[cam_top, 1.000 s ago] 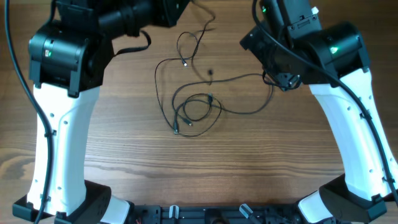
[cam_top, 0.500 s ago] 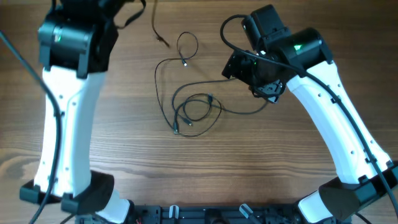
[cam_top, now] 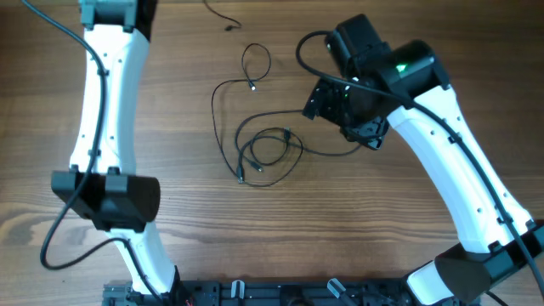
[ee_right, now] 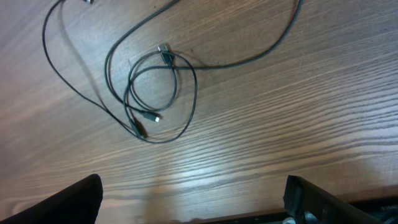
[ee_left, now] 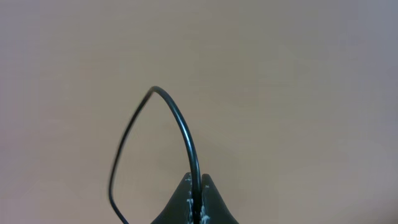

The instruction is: Untangle cables

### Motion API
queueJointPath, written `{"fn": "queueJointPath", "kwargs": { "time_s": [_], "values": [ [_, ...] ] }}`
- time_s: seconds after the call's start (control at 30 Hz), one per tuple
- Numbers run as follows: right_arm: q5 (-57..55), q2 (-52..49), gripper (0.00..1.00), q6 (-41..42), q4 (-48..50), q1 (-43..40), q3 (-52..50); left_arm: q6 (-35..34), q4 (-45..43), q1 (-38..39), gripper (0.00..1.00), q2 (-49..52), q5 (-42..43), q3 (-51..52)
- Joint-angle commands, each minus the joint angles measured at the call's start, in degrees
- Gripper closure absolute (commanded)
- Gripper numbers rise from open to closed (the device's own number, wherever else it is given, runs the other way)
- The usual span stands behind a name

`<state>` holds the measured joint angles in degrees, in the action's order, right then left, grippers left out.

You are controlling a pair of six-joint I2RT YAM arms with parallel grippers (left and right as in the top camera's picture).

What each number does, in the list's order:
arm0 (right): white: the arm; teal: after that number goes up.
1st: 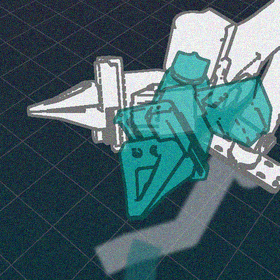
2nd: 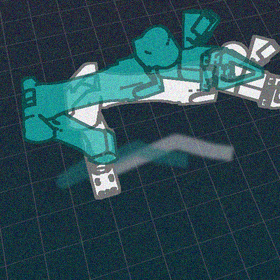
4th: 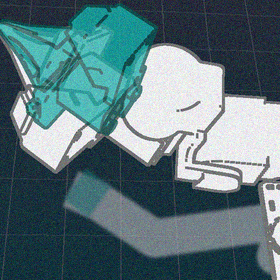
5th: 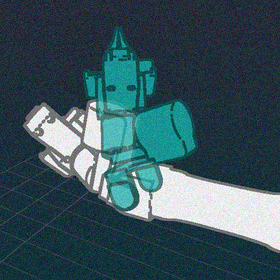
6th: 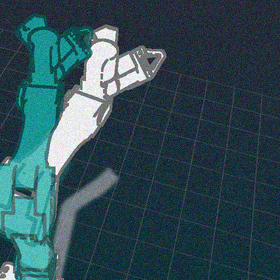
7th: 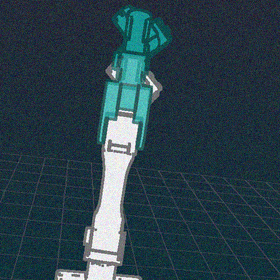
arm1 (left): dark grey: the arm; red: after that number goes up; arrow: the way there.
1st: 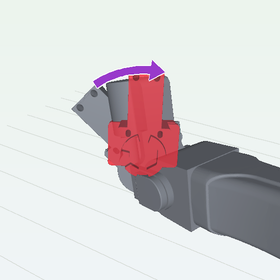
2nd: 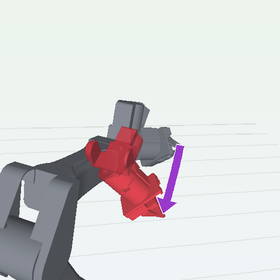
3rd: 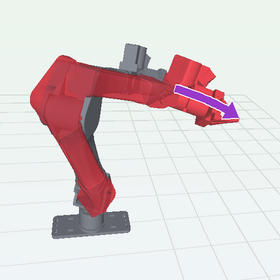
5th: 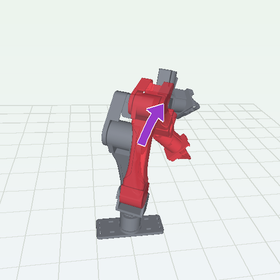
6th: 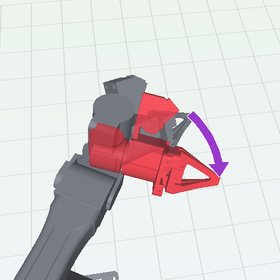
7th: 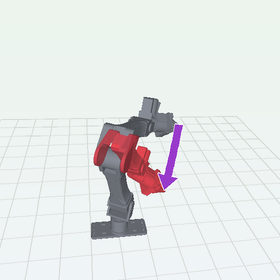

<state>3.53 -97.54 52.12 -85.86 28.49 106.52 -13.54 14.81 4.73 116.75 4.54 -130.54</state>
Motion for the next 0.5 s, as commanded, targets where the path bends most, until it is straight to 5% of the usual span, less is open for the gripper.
{"fn": "queueJointPath", "kwargs": {
  "time_s": [0.0,0.1,0.17,0.2,0.27,0.3,0.47],
  "values": [
    [-2.21,-0.28,0.05,-1.09,-0.31,2.32,-0.15,1.16,-0.31,-6.64,0.96,4.57,-1.36,-1.05],
    [-2.86,-0.31,0.05,-1.09,0.07,4.22,-0.15,1.86,-0.07,-10.84,0.95,8.68,-1.49,-1.03],
    [-3.96,-0.31,0.05,-1.11,-0.76,5.75,-0.15,9.70,0.83,-16.13,0.90,12.52,-6.19,-0.94],
    [-3.91,-0.31,0.05,-1.11,-0.87,5.95,-0.15,11.58,1.38,-17.49,0.68,13.35,-8.46,-0.94],
    [-3.93,-0.31,0.05,-1.11,-0.98,6.40,-0.15,14.05,3.89,-20.44,0.46,14.97,-13.44,-0.92],
    [-3.93,-0.31,0.04,-1.09,-0.79,6.75,-0.15,14.43,6.19,-22.97,0.00,16.20,-16.20,-0.92],
    [-3.91,-0.42,0.04,-1.11,-0.57,6.82,-0.15,7.69,17.42,-33.00,0.00,18.21,-17.68,1.73]
  ]
}}
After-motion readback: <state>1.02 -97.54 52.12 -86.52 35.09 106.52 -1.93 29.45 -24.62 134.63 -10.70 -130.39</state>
